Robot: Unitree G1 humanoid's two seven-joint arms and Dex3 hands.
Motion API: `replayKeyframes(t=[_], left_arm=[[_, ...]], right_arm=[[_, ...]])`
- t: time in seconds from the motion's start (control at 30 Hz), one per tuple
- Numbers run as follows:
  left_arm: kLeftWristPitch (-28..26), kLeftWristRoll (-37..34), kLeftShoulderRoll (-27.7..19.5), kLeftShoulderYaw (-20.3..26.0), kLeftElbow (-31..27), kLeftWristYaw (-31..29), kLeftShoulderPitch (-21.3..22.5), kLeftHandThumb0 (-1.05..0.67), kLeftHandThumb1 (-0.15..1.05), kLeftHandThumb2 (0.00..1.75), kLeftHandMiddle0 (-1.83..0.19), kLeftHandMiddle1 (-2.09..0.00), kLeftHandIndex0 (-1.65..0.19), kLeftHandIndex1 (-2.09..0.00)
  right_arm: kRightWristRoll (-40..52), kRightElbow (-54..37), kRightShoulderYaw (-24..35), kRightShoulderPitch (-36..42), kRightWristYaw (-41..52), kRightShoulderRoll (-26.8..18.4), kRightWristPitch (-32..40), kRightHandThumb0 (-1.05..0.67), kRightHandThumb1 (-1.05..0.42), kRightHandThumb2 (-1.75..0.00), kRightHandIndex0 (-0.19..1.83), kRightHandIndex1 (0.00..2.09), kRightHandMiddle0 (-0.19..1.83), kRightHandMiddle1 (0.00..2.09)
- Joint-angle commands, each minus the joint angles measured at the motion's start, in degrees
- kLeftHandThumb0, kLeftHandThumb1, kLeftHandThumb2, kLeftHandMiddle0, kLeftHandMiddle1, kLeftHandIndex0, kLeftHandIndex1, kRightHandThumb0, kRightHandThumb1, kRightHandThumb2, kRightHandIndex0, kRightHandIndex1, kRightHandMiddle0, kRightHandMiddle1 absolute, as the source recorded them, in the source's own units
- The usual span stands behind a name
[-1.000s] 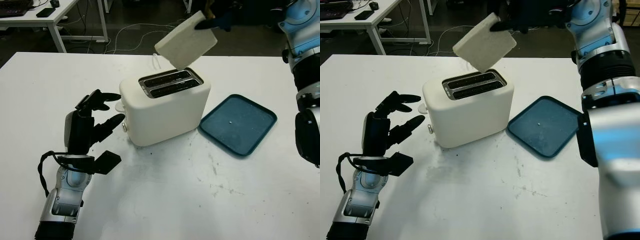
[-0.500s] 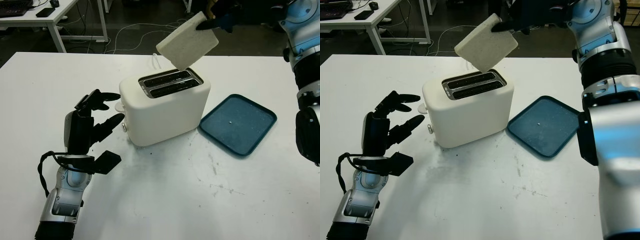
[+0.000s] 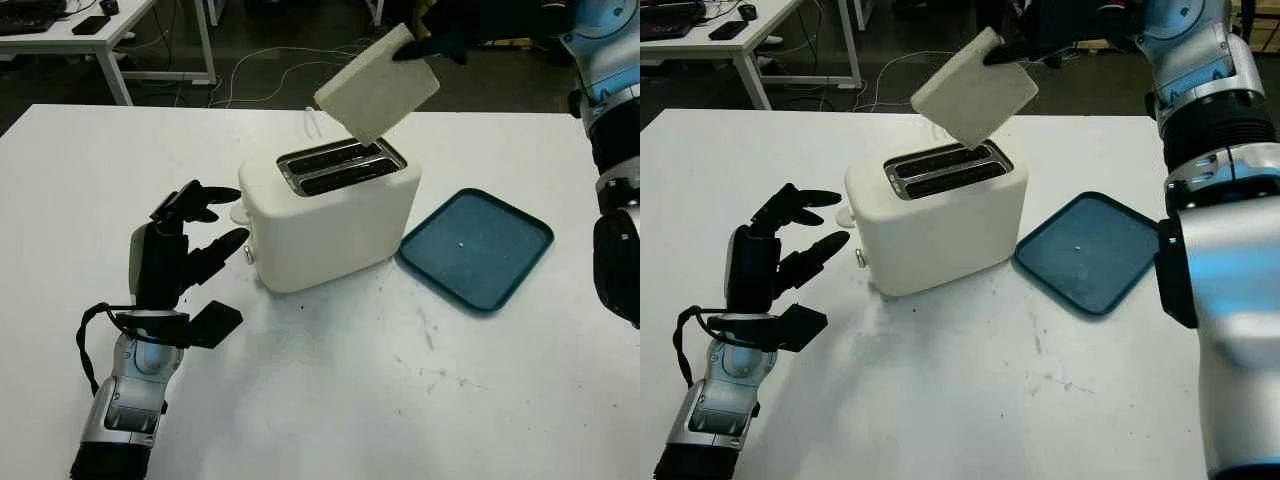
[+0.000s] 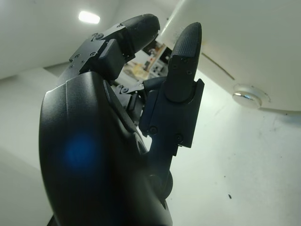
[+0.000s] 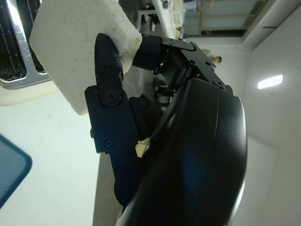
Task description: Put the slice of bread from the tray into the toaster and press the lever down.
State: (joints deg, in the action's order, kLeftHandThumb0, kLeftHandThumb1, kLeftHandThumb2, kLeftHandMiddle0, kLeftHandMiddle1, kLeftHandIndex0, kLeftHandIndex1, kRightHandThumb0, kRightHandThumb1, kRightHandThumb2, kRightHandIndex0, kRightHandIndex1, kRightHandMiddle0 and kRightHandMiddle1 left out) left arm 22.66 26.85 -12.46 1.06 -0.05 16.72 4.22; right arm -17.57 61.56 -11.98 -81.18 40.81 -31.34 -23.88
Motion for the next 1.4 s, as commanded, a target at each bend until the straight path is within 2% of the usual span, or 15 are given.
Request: replayKeyframes(t=[0.0, 0.53, 1.03, 1.37], left_arm=[[0.6, -0.1, 0.0, 0.0, -0.2, 0.6, 0.1, -0.35, 0.91, 0.02, -0.46, -1.33, -0.47, -0.88], [-0.5, 0.1, 0.2, 0.1, -0.3, 0.3, 0.3, -0.37, 0.92, 0.02, -0.46, -1.34, -0.47, -0.88], [-0.4, -1.7, 0.2, 0.1, 0.4, -0.5, 1.4, -0.37, 0.91, 0.01, -0.45, -1.36, -0.46, -0.90], [0.1, -1.7, -0.1, 0.3, 0.6, -0.4, 1.5, -0.37, 0.91, 0.01, -0.46, -1.37, -0.46, -0.92]], right_arm=[[-0.6, 0.6, -0.6, 0.0, -0.5, 0.2, -0.3, -0.44, -0.92, -0.29, 1.06, 1.75, 0.86, 1.75], [-1.6, 4.0, -1.7, -0.1, -0.9, 0.6, -1.4, -0.48, -0.92, -0.28, 1.06, 1.75, 0.85, 1.75], [-0.9, 3.2, -0.9, -0.7, -0.9, 0.4, -0.8, -0.47, -0.92, -0.29, 1.08, 1.75, 0.88, 1.75], [1.0, 1.6, 0.8, 0.7, 2.4, 0.1, -1.6, -0.47, -0.92, -0.27, 1.06, 1.75, 0.86, 1.75]])
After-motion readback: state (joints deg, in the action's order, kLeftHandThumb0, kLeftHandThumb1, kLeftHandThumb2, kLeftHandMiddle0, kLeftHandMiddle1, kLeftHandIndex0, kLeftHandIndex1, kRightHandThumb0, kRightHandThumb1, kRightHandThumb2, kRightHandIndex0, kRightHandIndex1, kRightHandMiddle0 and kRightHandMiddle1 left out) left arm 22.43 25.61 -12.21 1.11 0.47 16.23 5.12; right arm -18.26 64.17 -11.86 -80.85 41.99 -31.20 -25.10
